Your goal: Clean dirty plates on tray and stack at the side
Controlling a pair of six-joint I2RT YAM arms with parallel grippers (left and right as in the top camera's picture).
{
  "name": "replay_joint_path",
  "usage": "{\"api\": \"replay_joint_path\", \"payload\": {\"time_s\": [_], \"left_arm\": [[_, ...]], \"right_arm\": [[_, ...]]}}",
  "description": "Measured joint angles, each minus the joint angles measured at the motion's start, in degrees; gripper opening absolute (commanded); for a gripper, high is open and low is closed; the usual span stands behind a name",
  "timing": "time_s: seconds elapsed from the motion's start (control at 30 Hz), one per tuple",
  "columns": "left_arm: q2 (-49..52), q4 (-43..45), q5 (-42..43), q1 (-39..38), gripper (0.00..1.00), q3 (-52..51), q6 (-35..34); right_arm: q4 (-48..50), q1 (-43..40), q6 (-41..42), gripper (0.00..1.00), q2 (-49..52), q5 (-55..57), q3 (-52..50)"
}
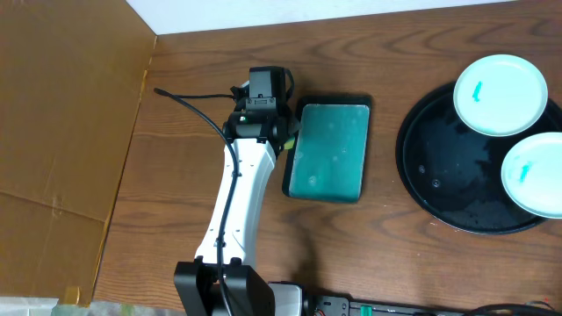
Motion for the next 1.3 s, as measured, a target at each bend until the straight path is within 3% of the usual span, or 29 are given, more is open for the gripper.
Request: {"api": "replay_joint_path", "payload": {"time_s": [0.07,0.2,0.23,0.47,0.77,1.03,1.3], "left_arm": [[0.0,0.0,0.0,0.0,0.07,0.0,0.0],[0.0,0.0,0.0,0.0,0.07,0.0,0.0],[0.0,0.0,0.0,0.0,0.07,0.0,0.0],[0.0,0.1,0.0,0.0,0.07,0.0,0.0],[0.0,0.3,0.3,0.0,0.07,0.0,0.0],[0.0,0.3,1.9,0.0,0.07,0.0,0.0],[0.0,0.3,2.0,0.0,0.07,0.0,0.0]], "right_arm": [[1.4,-0.4,0.6,0.13,2.6,0.6,-0.1],[2.0,-0.9,1.0,0.52,5.6,1.1,-0.5],[1.9,-0.9,0.9,0.54,5.6,1.2,-0.7],[0.5,-0.9,-0.9,0.62,0.8,-1.4,-0.6],[-1.6,4.3,-2.2,0.59,-11.3,-11.4,0.0],[-10.8,18.0,-1.3,0.61,-7.4,-11.1,0.0],[-9.4,27.6,2.0,0.58,-1.6,-0.3,0.0]]}}
